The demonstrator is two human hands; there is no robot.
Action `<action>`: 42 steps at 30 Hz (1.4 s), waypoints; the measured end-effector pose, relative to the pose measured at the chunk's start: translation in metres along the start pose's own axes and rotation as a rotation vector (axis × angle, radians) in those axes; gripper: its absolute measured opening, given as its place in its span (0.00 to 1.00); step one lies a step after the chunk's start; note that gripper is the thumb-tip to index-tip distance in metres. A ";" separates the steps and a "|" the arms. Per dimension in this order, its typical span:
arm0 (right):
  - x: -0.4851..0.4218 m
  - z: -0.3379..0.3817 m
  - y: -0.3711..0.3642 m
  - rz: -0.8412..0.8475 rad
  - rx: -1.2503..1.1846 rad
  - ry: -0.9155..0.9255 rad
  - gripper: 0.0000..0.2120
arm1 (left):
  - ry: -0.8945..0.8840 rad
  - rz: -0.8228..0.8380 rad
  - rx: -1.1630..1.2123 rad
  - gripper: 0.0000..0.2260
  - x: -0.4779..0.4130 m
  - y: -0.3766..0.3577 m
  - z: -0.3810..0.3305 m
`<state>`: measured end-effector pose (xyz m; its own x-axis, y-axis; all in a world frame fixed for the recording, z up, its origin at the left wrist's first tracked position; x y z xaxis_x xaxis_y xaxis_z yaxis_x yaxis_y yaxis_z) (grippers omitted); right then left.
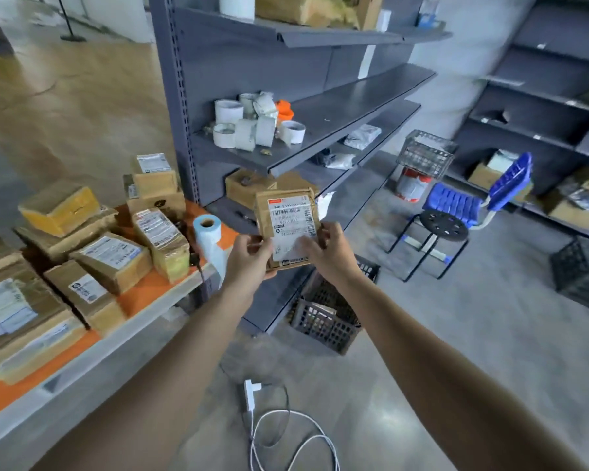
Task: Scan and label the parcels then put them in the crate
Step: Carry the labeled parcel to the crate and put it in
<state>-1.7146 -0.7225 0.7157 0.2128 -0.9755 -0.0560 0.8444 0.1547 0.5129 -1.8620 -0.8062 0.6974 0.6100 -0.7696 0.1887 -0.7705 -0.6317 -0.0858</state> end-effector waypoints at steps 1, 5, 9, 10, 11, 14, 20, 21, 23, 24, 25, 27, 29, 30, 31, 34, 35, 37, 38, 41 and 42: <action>-0.002 -0.009 0.016 -0.017 -0.019 -0.009 0.22 | -0.004 0.012 -0.006 0.05 0.004 -0.018 0.002; -0.015 -0.051 0.085 -0.055 -0.072 -0.035 0.18 | -0.002 0.019 -0.042 0.05 0.020 -0.098 0.011; -0.039 -0.105 0.154 -0.036 -0.058 -0.027 0.15 | 0.023 -0.008 -0.062 0.05 0.037 -0.188 0.026; -0.046 -0.118 0.171 -0.032 -0.053 -0.028 0.15 | 0.026 -0.020 -0.072 0.06 0.042 -0.209 0.030; -0.052 -0.131 0.187 -0.029 -0.048 -0.033 0.15 | 0.031 -0.031 -0.077 0.06 0.045 -0.230 0.034; -0.070 -0.163 0.230 0.001 -0.056 -0.032 0.14 | 0.056 -0.055 -0.079 0.06 0.054 -0.286 0.047; -0.118 -0.206 0.282 0.057 -0.045 -0.044 0.15 | 0.079 -0.096 -0.088 0.07 0.045 -0.367 0.063; -0.129 -0.212 0.286 0.066 -0.049 -0.050 0.16 | 0.082 -0.099 -0.086 0.07 0.039 -0.378 0.066; -0.152 -0.226 0.290 0.094 -0.054 -0.057 0.17 | 0.098 -0.109 -0.078 0.07 0.023 -0.397 0.074; -0.166 -0.233 0.290 0.105 -0.049 -0.060 0.18 | 0.111 -0.118 -0.078 0.07 0.013 -0.404 0.078; -0.180 -0.240 0.288 0.120 -0.039 -0.062 0.18 | 0.127 -0.125 -0.076 0.07 0.001 -0.412 0.084; -0.212 -0.253 0.282 0.160 -0.017 -0.069 0.19 | 0.162 -0.133 -0.068 0.07 -0.028 -0.427 0.097; -0.248 -0.266 0.273 0.203 0.009 -0.083 0.20 | 0.198 -0.136 -0.047 0.07 -0.061 -0.442 0.111; -0.266 -0.273 0.267 0.223 0.023 -0.092 0.20 | 0.216 -0.140 -0.039 0.07 -0.079 -0.449 0.119; -0.285 -0.279 0.262 0.241 0.041 -0.094 0.20 | 0.232 -0.146 -0.029 0.07 -0.098 -0.456 0.125; -0.343 -0.299 0.240 0.294 0.096 -0.111 0.20 | 0.291 -0.187 0.014 0.07 -0.152 -0.472 0.145; -0.359 -0.304 0.232 0.313 0.113 -0.116 0.20 | 0.307 -0.207 0.016 0.08 -0.167 -0.476 0.151; -0.390 -0.316 0.214 0.353 0.146 -0.115 0.20 | 0.336 -0.250 0.017 0.09 -0.194 -0.482 0.163; -0.404 -0.322 0.205 0.374 0.155 -0.115 0.20 | 0.351 -0.273 0.017 0.09 -0.204 -0.484 0.167; -0.437 -0.338 0.182 0.418 0.155 -0.102 0.20 | 0.395 -0.319 -0.017 0.10 -0.231 -0.487 0.181; -0.446 -0.345 0.175 0.430 0.156 -0.093 0.20 | 0.402 -0.329 -0.029 0.09 -0.239 -0.487 0.186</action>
<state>-1.4925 -0.2064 0.5351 0.4766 -0.8389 0.2629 0.6037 0.5297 0.5958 -1.5978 -0.3321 0.5118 0.7057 -0.4306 0.5627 -0.5584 -0.8268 0.0676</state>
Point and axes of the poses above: each hand's wrist, its own x-axis away from the middle knuckle, its own y-axis out of the back of the hand, z = x × y, the point moved 4 cm from there along -x, towards the middle knuckle, and after that the axes turned 4 degrees about -z, right-handed, at the moved point
